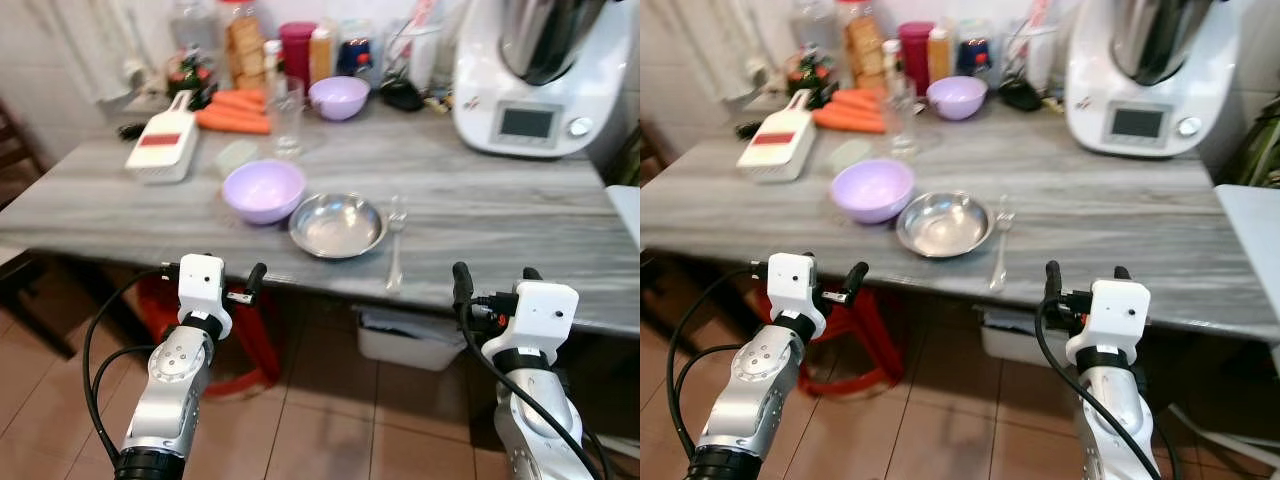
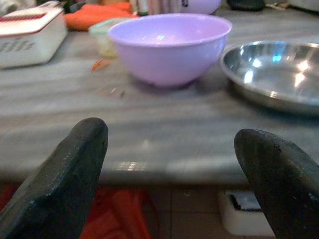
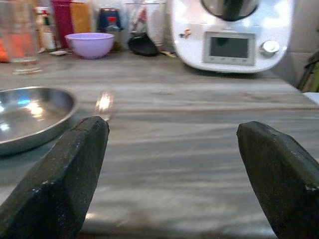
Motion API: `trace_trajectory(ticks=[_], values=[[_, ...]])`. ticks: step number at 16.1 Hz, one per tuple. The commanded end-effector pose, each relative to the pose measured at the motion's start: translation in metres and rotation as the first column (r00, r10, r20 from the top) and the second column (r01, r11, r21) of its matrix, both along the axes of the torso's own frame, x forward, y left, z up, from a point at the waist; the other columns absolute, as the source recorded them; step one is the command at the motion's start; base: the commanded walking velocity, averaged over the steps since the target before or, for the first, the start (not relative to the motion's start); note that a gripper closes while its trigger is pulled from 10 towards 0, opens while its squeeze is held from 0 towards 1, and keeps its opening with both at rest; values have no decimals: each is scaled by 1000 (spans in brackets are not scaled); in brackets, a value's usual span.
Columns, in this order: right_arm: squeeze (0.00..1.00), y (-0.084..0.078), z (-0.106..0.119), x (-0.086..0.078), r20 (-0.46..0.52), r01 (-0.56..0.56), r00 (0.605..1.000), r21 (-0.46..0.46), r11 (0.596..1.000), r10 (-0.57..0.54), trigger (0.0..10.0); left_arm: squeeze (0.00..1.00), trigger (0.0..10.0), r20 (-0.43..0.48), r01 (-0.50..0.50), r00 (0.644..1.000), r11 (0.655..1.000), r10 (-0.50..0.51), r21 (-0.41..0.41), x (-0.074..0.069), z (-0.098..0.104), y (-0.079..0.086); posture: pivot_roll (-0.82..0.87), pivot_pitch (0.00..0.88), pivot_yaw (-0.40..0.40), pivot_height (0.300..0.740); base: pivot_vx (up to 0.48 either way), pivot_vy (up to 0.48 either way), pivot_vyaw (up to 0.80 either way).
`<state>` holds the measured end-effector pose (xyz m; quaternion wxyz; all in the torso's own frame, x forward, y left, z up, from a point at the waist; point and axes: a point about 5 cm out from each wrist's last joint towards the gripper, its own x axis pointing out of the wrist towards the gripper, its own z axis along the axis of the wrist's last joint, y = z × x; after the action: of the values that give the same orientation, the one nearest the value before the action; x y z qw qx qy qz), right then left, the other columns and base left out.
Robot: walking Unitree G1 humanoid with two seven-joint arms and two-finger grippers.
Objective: Setting the table
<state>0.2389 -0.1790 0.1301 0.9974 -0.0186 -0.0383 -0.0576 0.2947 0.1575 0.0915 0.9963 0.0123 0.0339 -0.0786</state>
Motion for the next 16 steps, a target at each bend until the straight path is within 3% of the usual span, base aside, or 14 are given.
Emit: trace_trajectory(ticks=[1, 16], values=[[0, 2, -1, 1, -8, -10, 1000, 5, 1000, 10, 10000, 0, 10000, 3, -15, 1000, 1000, 15, 6, -1, 2, 4, -43, 0, 65, 740, -315, 0, 0], [0, -7, -2, 4, -2, 43, 999, 22, 999, -43, 10000, 0, 10000, -13, 27, 1000, 1000, -27, 8, 0, 3, 2, -43, 0, 86, 740, -332, 0, 0]])
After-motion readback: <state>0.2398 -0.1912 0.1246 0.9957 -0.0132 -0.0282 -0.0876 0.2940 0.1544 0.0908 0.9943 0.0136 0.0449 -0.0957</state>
